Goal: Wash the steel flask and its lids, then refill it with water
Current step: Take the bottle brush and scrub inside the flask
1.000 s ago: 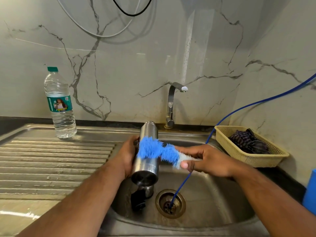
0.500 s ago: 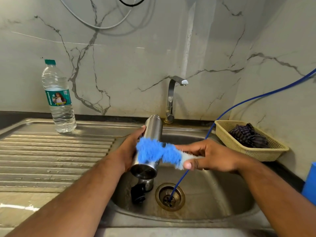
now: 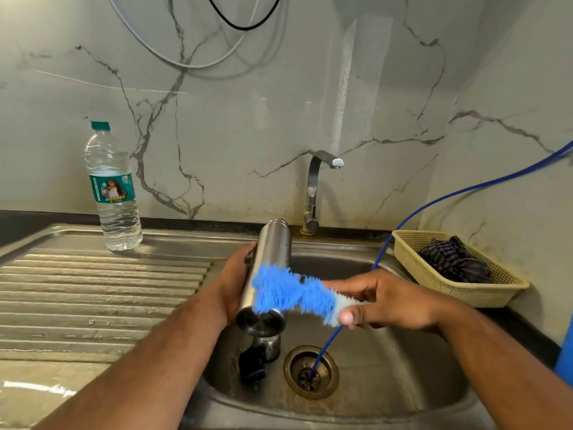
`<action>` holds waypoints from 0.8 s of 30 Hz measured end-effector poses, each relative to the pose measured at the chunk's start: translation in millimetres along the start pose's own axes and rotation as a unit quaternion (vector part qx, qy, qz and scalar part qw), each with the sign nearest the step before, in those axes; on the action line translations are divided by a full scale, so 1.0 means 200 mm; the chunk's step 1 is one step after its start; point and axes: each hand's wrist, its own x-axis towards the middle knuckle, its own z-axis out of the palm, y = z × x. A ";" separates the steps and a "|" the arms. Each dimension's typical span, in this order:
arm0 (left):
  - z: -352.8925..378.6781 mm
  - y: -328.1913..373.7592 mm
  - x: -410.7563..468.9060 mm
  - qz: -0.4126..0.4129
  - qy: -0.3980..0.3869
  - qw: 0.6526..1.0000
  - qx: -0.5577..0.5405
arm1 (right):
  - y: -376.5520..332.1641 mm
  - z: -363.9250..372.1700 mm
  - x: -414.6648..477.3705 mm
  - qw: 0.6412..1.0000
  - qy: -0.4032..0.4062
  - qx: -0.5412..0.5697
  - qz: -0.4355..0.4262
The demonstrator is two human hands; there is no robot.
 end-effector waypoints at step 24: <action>0.02 0.02 0.00 0.016 -0.020 1.000 -0.008 | -0.05 0.01 0.00 1.000 -0.024 -0.001 -0.009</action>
